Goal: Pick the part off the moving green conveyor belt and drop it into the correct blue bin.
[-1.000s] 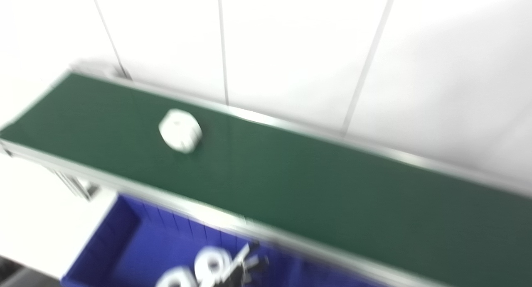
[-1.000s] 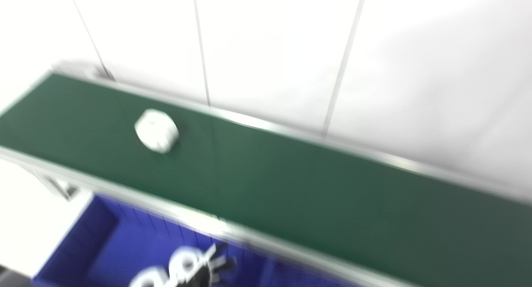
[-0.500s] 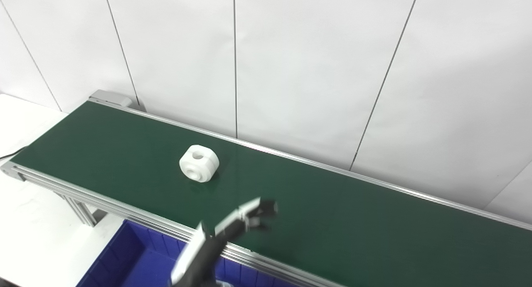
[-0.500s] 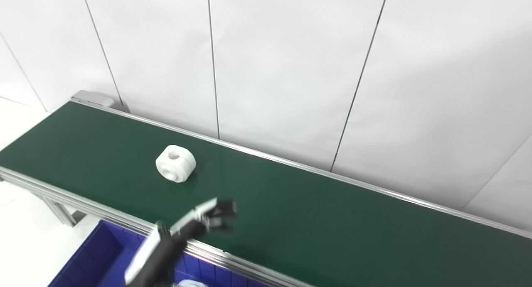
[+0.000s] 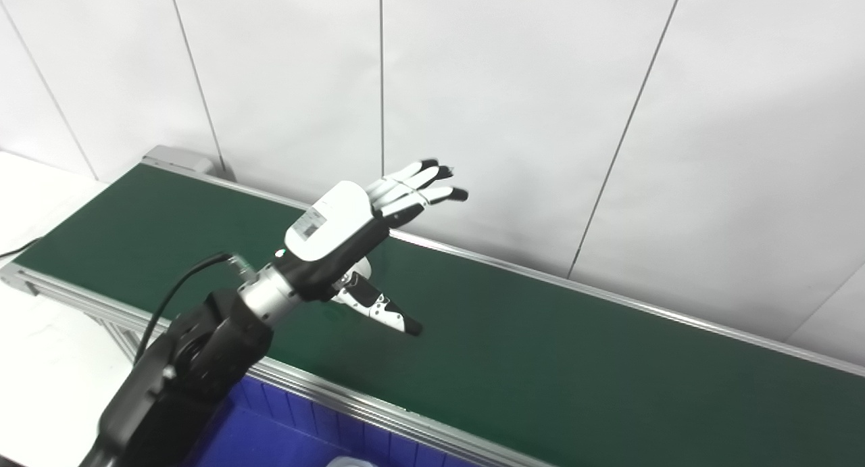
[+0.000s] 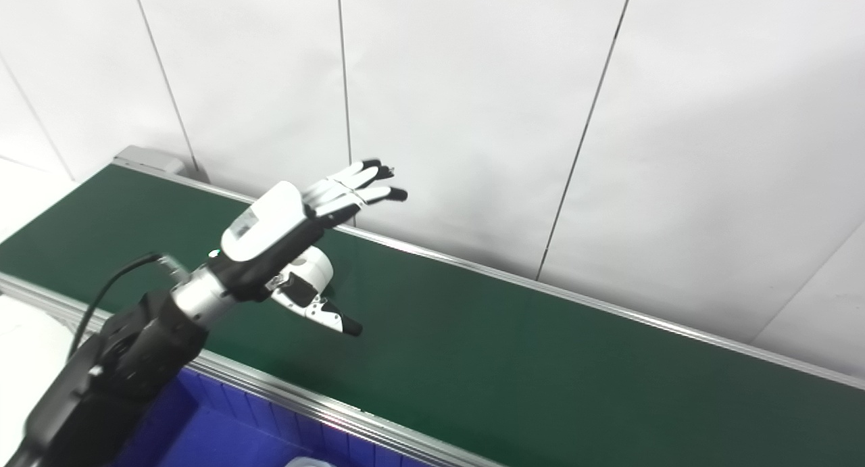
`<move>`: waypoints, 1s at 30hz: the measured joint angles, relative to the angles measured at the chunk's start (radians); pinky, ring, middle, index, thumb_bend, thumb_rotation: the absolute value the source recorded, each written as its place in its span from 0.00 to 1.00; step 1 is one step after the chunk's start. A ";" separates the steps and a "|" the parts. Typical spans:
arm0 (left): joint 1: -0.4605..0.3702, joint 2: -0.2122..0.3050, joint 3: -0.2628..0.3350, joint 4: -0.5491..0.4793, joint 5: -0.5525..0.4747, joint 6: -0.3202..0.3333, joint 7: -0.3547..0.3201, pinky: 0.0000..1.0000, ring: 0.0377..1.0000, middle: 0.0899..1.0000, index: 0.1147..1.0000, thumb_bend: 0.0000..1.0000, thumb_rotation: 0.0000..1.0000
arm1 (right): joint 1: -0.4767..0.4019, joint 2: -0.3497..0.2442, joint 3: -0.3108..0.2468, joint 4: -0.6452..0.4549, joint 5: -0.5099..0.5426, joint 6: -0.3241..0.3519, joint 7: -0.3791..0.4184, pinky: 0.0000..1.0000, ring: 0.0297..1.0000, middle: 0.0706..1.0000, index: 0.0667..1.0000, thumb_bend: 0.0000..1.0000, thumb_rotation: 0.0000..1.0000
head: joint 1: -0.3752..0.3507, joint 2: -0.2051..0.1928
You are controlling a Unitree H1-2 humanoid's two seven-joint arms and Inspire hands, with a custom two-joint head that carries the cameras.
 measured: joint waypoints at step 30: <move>-0.310 0.015 -0.334 0.762 0.349 0.044 0.107 0.89 0.94 0.92 0.91 1.00 0.22 | 0.002 0.003 0.020 -0.030 -0.016 0.000 0.002 1.00 0.96 1.00 1.00 0.88 1.00 | -0.040 0.032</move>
